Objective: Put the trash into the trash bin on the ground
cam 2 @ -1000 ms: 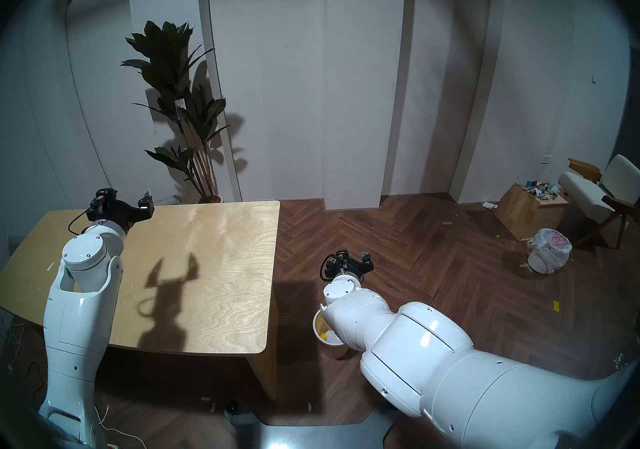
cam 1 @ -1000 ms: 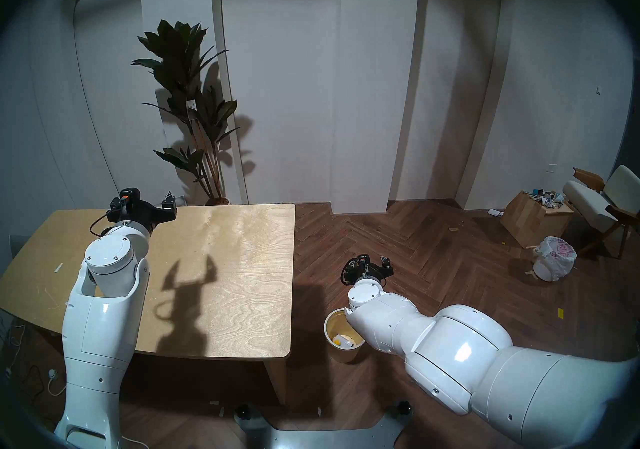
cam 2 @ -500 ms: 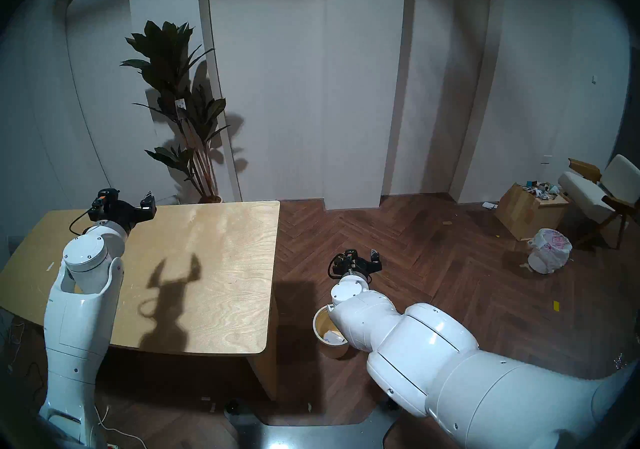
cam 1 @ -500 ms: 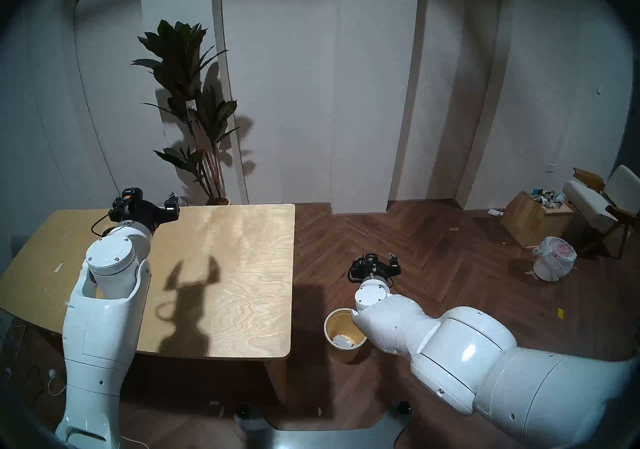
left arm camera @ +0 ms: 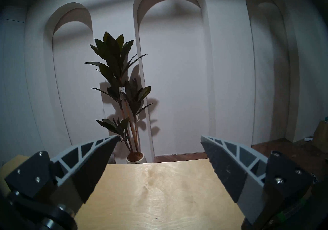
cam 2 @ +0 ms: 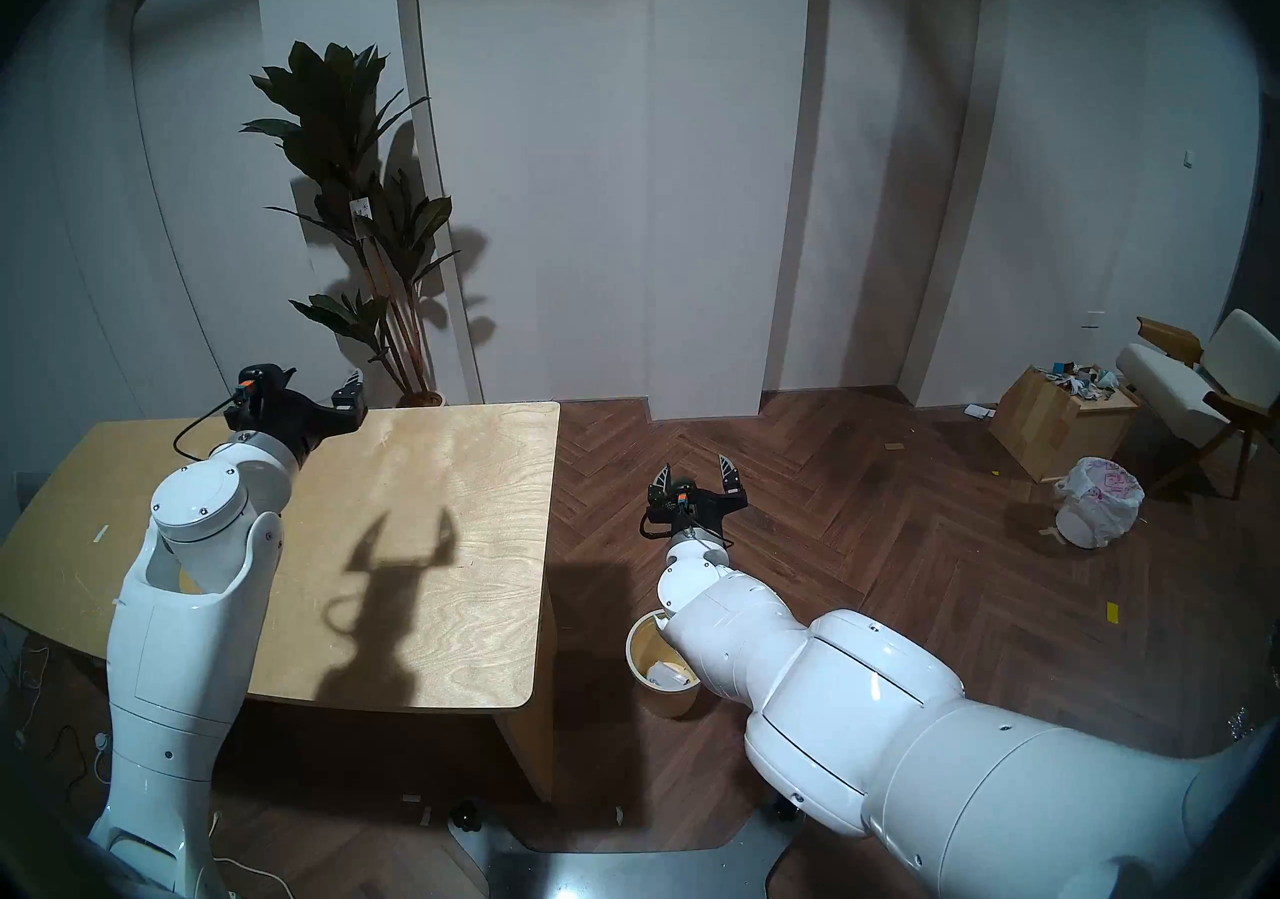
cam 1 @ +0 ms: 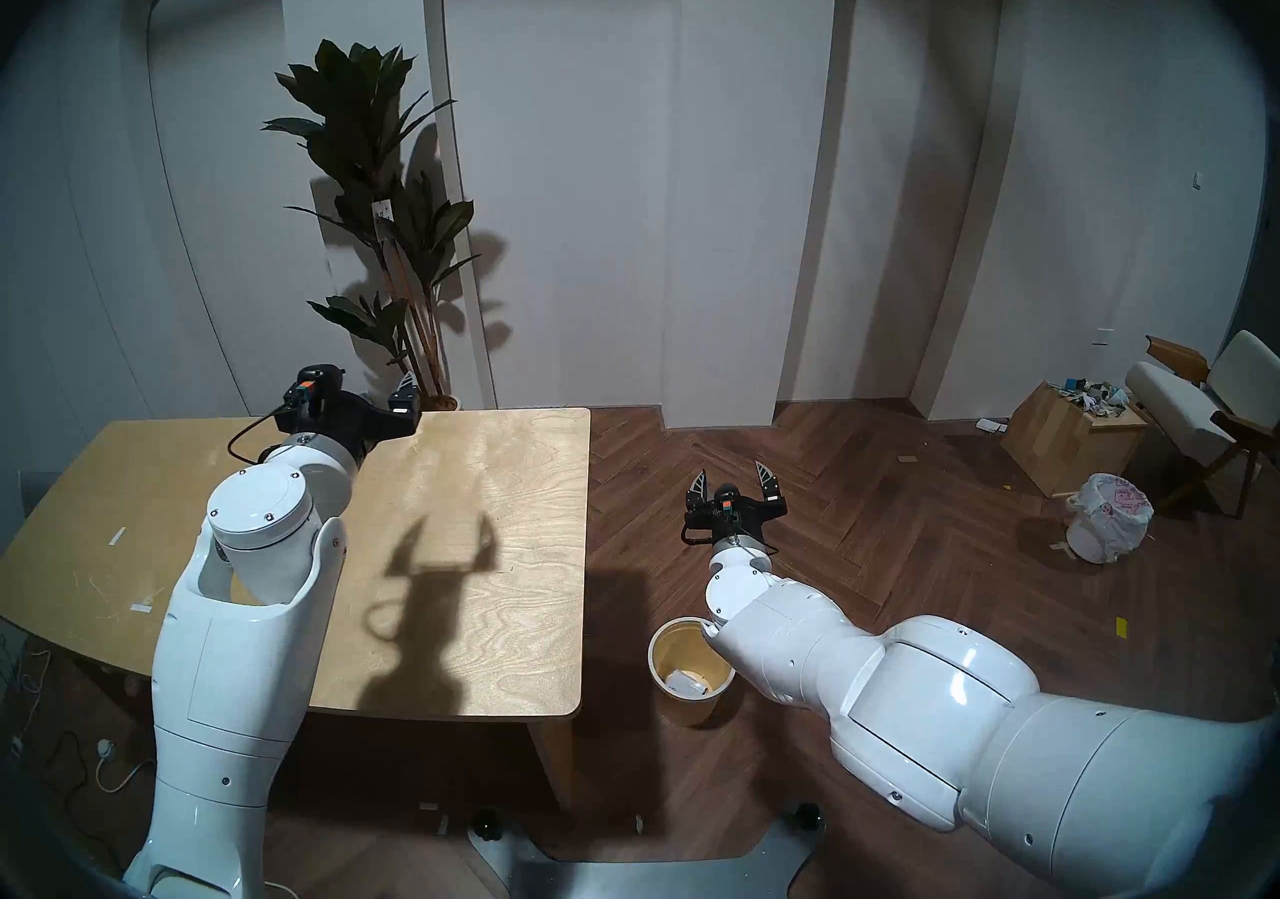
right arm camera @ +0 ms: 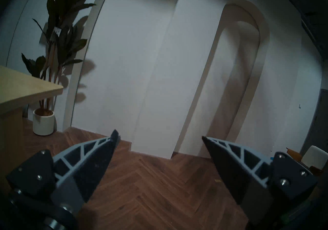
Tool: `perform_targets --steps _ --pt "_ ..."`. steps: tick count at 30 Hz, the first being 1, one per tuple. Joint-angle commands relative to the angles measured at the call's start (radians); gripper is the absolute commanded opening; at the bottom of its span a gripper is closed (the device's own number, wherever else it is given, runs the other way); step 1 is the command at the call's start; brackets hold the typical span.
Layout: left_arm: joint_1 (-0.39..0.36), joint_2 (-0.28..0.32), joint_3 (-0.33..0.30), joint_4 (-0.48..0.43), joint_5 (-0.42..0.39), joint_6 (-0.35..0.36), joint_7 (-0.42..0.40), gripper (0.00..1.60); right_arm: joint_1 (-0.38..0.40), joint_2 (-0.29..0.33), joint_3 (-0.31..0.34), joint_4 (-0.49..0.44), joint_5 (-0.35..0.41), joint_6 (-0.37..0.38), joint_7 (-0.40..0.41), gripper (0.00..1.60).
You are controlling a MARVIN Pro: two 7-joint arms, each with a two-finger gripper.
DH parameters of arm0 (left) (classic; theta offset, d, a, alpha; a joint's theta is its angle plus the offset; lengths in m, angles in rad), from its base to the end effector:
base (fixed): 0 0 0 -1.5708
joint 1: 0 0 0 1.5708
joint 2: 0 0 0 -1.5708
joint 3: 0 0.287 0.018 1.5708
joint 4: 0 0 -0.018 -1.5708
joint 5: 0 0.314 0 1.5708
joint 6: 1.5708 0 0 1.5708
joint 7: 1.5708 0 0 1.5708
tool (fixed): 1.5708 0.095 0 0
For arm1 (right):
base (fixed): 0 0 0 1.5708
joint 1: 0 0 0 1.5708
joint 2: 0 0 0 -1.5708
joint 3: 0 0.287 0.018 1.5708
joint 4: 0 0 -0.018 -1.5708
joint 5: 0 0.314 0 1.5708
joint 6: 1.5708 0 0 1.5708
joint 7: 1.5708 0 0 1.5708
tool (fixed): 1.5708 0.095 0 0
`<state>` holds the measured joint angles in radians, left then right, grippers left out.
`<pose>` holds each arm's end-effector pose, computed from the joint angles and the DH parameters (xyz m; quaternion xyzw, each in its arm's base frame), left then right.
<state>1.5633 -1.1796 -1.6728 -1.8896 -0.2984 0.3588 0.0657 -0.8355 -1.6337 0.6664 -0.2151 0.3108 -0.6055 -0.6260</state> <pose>0.4162 0.1157 -0.1761 -0.7103 0.0126 -0.7009 0.0642 0.5231 0.0826 -0.4037 0.6718 0.0740 0.7233 0.1414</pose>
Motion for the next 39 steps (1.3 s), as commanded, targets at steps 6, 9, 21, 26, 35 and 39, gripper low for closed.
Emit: perform_targets --steps 6,9,21,26,35,39 --pt "-0.026 -0.015 0.04 -0.008 -0.005 -0.01 -0.007 1.6 0.038 -0.018 -0.026 -0.076 -0.038 -0.079 -0.06 1.6" --pt "-0.033 -0.016 0.046 0.002 -0.007 -0.012 -0.007 1.6 0.036 -0.017 -0.033 -0.089 -0.048 -0.09 -0.075 1.6" --pt "-0.073 -0.001 0.028 0.058 0.001 -0.013 -0.005 1.6 0.049 0.02 -0.051 -0.113 -0.077 -0.106 -0.124 1.6" --pt "-0.086 0.004 0.02 0.078 0.006 -0.012 -0.004 1.6 0.059 0.042 -0.055 -0.116 -0.088 -0.105 -0.141 1.6" --pt "-0.117 0.009 0.019 0.122 0.014 -0.013 -0.001 1.6 0.07 0.079 -0.072 -0.13 -0.117 -0.107 -0.182 1.6" --pt "-0.129 0.011 0.021 0.136 0.017 -0.014 -0.001 1.6 0.071 0.09 -0.079 -0.139 -0.128 -0.108 -0.196 1.6"
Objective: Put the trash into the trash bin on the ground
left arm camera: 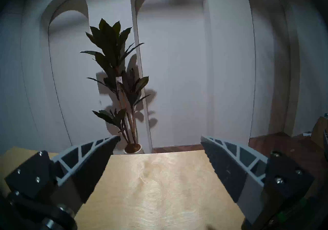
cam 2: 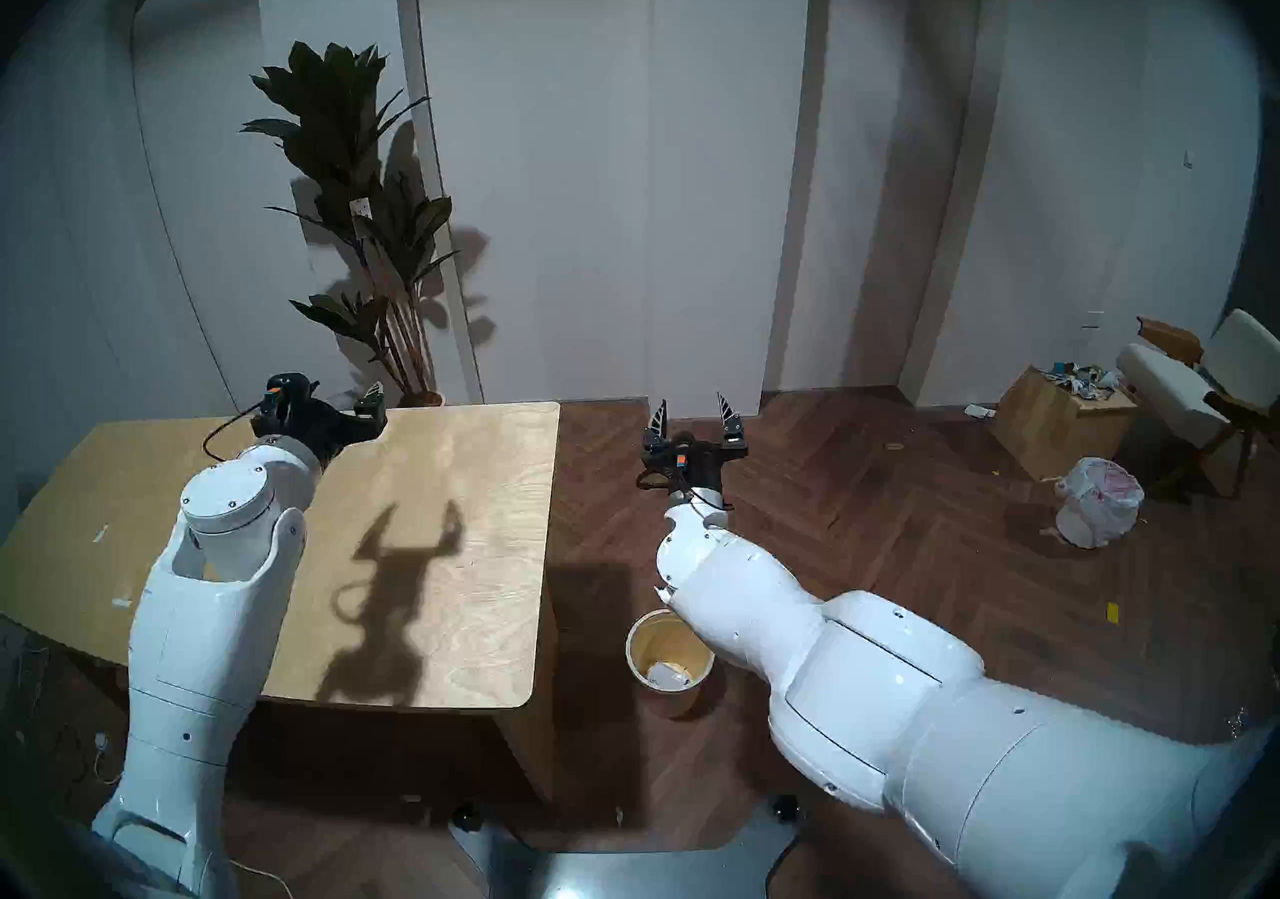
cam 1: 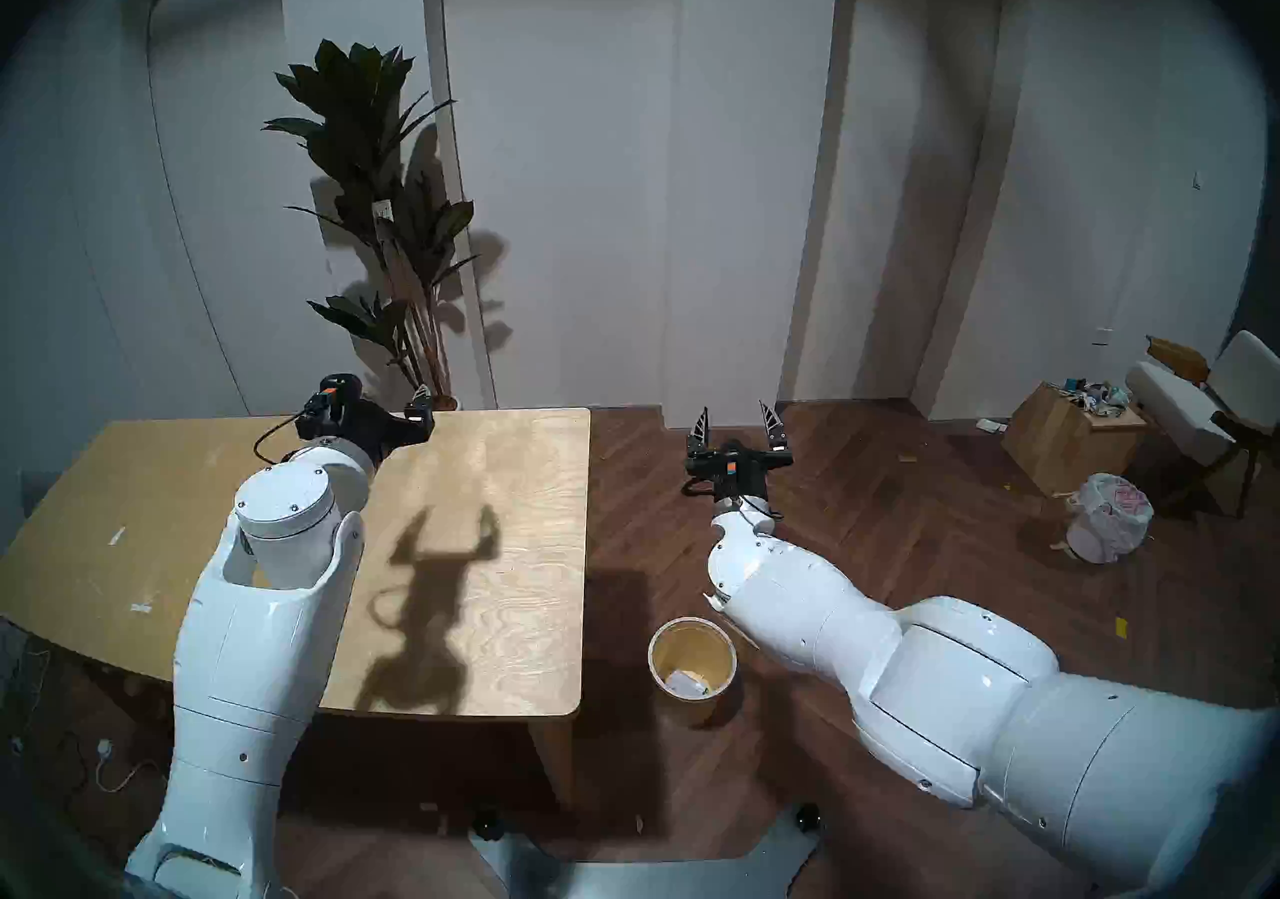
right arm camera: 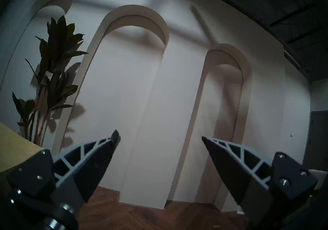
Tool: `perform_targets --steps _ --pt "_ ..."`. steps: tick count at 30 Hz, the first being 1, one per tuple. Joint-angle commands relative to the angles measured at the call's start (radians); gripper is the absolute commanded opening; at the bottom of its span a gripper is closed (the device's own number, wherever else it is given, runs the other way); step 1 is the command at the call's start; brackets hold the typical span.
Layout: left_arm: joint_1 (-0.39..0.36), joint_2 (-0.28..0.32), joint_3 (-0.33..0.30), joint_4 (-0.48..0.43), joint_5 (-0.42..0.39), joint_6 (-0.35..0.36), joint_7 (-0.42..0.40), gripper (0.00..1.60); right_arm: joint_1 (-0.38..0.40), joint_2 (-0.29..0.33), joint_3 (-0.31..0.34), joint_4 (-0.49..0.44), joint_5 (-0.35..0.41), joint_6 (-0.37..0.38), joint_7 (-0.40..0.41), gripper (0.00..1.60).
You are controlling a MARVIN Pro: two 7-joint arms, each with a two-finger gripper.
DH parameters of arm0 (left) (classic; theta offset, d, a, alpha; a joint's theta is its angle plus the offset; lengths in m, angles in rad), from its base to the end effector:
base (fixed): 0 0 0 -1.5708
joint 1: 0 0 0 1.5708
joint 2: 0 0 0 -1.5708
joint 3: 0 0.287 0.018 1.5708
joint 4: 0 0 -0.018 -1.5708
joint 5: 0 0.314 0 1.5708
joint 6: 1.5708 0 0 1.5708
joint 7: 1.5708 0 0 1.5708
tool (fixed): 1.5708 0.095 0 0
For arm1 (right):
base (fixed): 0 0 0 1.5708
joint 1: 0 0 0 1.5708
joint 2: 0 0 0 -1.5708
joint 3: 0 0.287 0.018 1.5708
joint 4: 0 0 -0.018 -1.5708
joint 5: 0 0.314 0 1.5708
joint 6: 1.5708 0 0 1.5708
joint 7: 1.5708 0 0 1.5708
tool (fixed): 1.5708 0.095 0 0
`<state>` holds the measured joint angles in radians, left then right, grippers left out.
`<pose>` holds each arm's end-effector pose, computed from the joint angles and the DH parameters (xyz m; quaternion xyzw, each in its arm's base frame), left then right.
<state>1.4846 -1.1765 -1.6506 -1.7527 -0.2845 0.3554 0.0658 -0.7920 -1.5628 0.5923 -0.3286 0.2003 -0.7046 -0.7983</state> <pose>0.4409 0.1298 -0.1954 -0.7283 0.0026 -0.6809 0.0771 0.5443 0.0738 -0.3469 0.5652 0.0698 0.8065 0.1588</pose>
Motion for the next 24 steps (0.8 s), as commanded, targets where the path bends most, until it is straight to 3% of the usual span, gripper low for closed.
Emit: perform_targets --steps 1,24 --pt "-0.053 0.008 -0.001 0.004 0.004 -0.011 -0.001 1.6 0.028 0.022 -0.007 -0.028 -0.021 -0.01 -0.028 1.6" --pt "-0.103 0.009 0.01 0.055 0.02 -0.013 0.0 1.6 0.022 0.074 -0.049 -0.095 -0.081 -0.014 -0.1 1.6"
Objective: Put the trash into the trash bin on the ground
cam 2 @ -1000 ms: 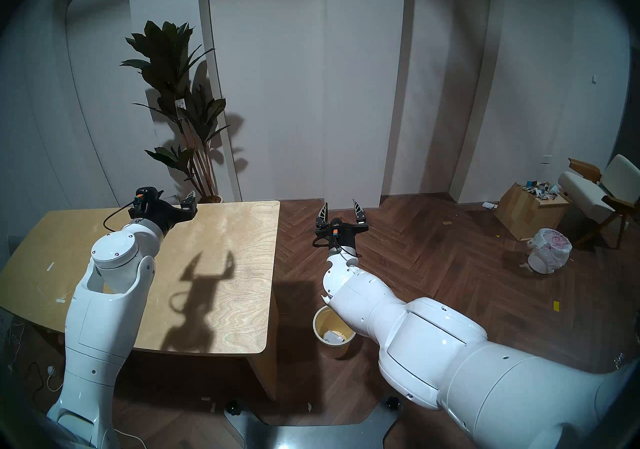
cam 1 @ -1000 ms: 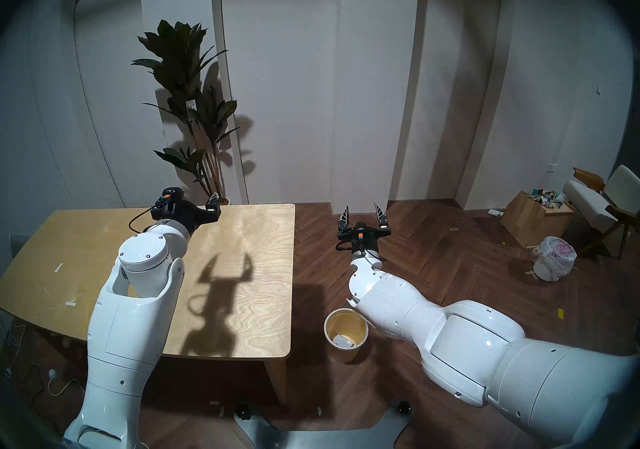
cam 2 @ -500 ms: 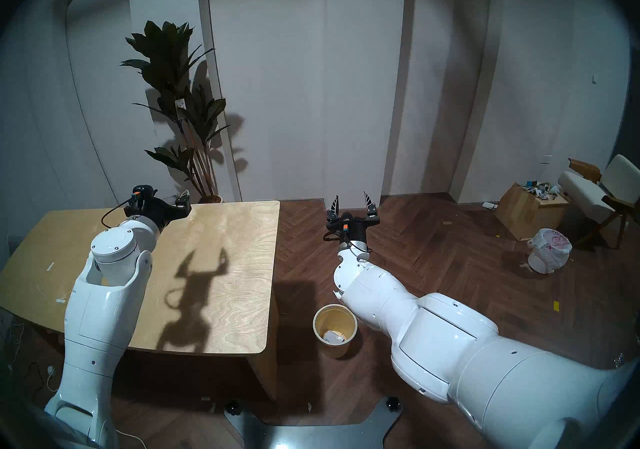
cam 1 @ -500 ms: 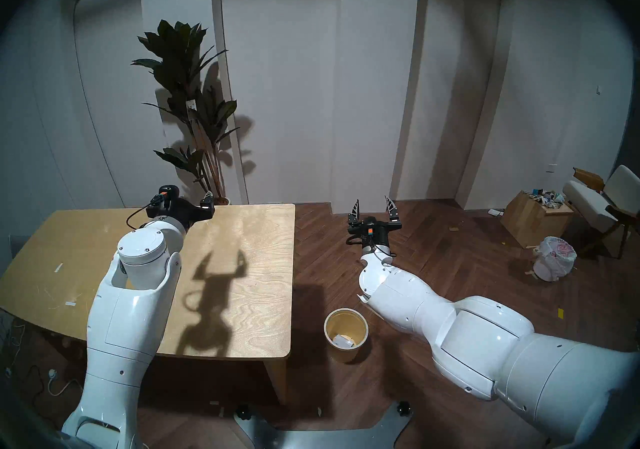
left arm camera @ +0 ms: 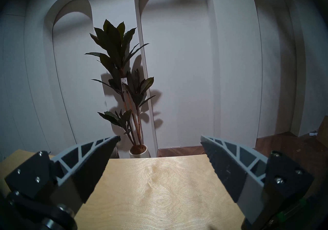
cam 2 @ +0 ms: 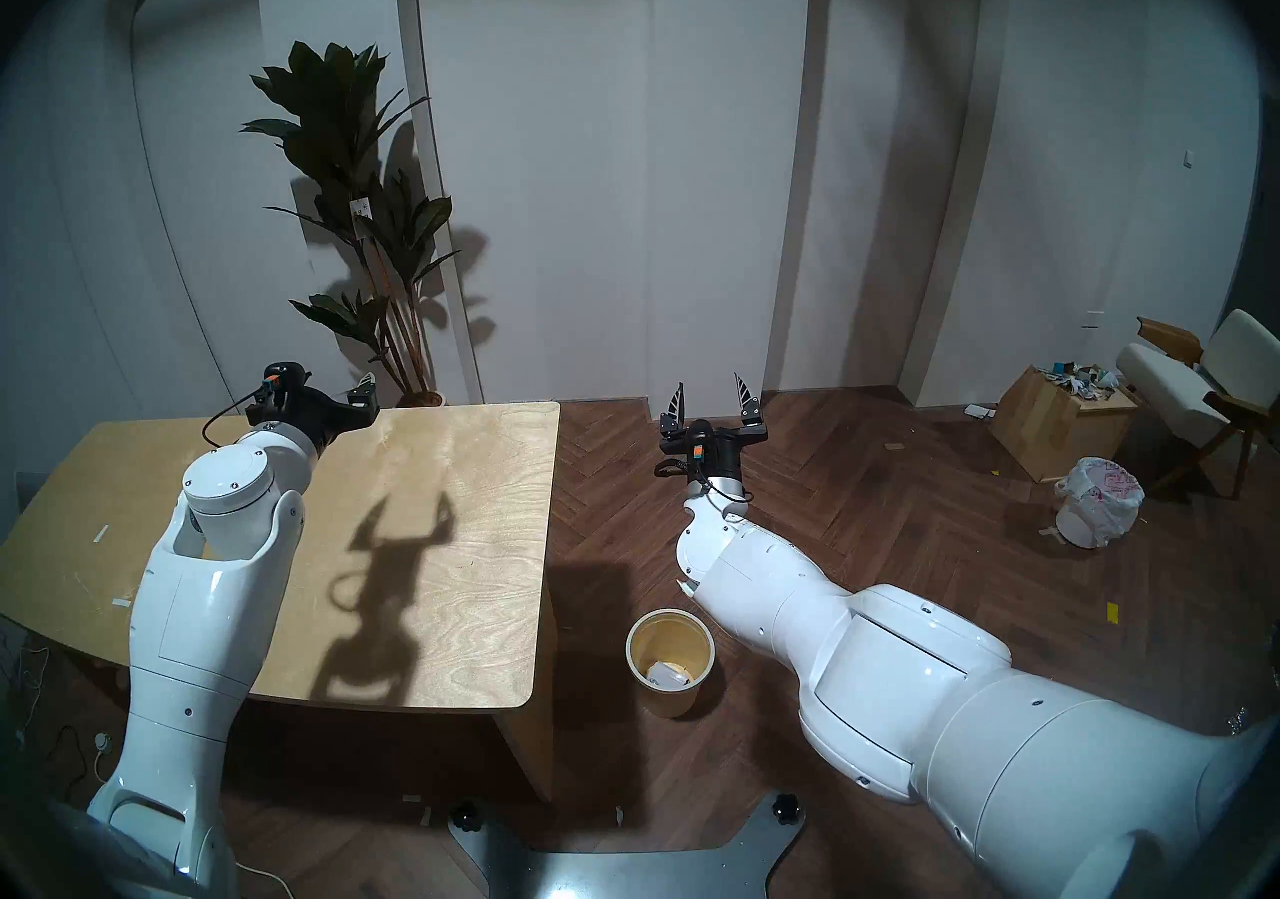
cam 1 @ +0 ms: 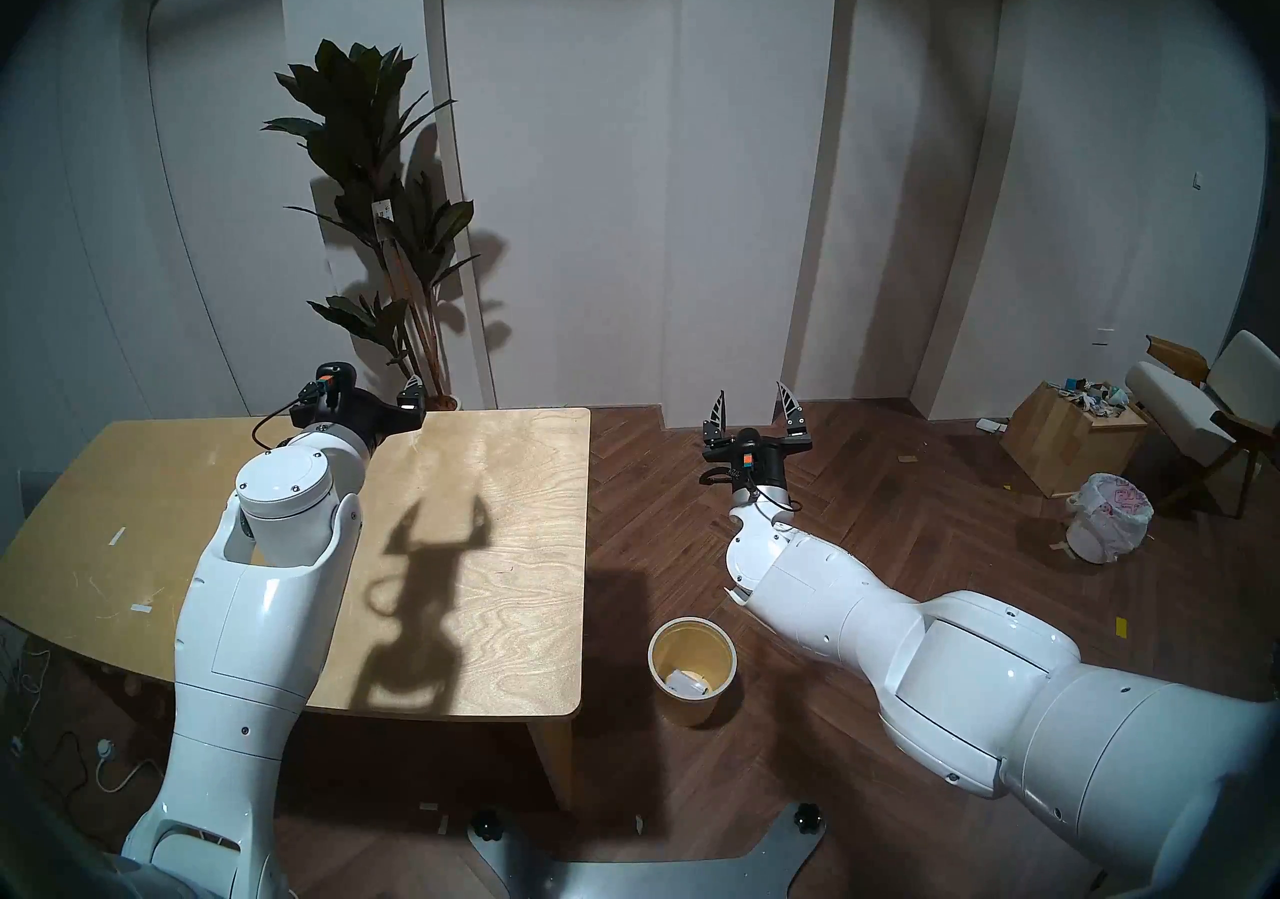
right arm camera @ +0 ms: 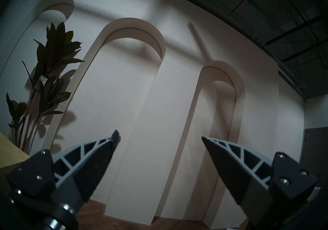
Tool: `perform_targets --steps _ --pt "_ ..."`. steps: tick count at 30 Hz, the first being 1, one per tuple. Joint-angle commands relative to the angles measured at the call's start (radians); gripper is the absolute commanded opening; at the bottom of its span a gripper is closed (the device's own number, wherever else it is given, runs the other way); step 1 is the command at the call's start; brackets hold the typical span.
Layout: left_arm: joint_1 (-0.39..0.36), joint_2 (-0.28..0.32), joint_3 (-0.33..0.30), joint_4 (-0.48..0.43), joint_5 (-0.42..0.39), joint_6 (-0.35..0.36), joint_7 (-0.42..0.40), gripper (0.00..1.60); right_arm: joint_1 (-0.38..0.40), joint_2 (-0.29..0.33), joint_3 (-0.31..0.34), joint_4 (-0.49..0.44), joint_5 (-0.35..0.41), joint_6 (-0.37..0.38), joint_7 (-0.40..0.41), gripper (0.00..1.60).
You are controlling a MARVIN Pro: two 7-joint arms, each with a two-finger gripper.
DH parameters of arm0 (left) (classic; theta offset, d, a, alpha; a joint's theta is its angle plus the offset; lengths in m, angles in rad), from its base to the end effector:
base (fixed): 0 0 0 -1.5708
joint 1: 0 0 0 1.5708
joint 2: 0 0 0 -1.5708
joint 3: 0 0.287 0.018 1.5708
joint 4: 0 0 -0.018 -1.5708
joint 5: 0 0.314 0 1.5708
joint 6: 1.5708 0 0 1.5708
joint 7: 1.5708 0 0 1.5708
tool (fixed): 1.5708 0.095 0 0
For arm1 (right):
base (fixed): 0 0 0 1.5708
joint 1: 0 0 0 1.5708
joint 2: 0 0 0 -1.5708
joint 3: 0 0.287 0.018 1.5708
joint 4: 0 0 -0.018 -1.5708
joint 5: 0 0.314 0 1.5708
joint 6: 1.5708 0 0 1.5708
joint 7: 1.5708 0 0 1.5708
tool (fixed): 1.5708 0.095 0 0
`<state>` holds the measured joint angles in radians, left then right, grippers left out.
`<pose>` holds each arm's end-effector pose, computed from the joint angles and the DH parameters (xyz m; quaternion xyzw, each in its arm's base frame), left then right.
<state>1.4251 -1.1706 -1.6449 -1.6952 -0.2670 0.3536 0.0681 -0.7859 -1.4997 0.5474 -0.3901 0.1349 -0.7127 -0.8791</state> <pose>0.4556 0.1389 -0.1898 -0.7255 -0.0007 -0.6821 0.0913 0.5469 0.0568 -0.3316 0.5238 0.0853 0.8280 0.1810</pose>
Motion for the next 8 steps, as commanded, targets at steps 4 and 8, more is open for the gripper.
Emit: perform_targets --steps 4,8 --pt "-0.051 0.003 0.008 0.005 0.005 -0.012 -0.003 1.6 0.014 0.021 -0.012 -0.049 -0.027 -0.006 -0.033 1.6" --pt "-0.059 0.003 0.012 0.013 0.007 -0.013 -0.003 1.6 0.012 0.03 -0.02 -0.065 -0.038 -0.005 -0.045 1.6"
